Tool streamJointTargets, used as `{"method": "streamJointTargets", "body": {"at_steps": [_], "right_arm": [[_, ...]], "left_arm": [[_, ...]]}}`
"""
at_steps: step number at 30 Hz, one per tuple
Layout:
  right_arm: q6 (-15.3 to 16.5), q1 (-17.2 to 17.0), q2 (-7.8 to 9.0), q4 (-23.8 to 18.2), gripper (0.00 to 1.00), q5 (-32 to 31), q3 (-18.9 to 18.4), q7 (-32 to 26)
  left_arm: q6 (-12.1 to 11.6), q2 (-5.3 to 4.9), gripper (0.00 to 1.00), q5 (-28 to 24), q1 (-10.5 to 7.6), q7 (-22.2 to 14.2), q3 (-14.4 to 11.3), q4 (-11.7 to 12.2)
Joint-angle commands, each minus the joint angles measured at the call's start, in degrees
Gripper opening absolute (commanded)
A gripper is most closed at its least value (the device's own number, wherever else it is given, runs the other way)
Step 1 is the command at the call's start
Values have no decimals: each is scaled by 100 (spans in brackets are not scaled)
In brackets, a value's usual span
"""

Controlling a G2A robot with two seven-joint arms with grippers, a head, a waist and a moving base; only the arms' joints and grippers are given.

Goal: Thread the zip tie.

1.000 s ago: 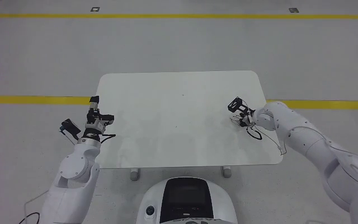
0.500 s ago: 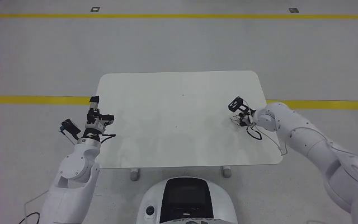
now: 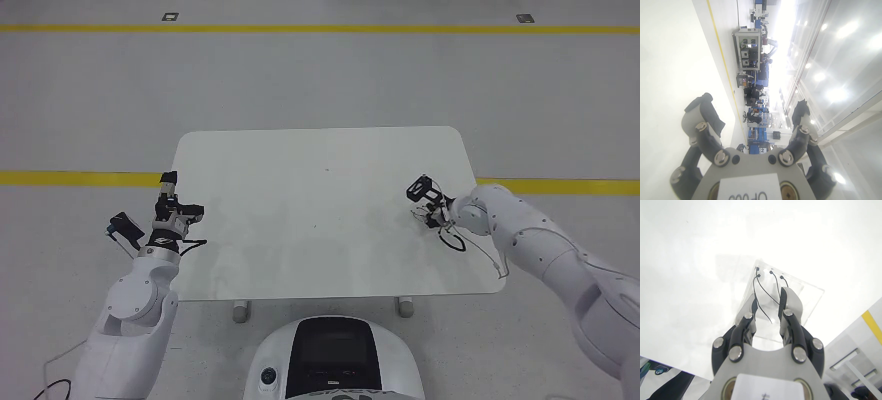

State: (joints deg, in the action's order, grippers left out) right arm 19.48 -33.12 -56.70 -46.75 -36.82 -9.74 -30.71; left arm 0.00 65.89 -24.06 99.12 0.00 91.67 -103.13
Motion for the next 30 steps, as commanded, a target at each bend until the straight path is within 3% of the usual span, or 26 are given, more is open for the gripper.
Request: {"method": "streamJointTargets", "body": {"at_steps": [1,17,23,30], "right_arm": [[0,-1,-16,22,25,22,0,-37],[0,18,-56,131,11,72,0,-48],[0,23,-23,97,0,73,0,-15],[0,37,46,17,0,44,0,54]], "left_arm": [[0,0,100,0,0,0,0,0],[0,0,100,0,0,0,0,0],[0,0,100,0,0,0,0,0],[0,0,100,0,0,0,0,0]]}}
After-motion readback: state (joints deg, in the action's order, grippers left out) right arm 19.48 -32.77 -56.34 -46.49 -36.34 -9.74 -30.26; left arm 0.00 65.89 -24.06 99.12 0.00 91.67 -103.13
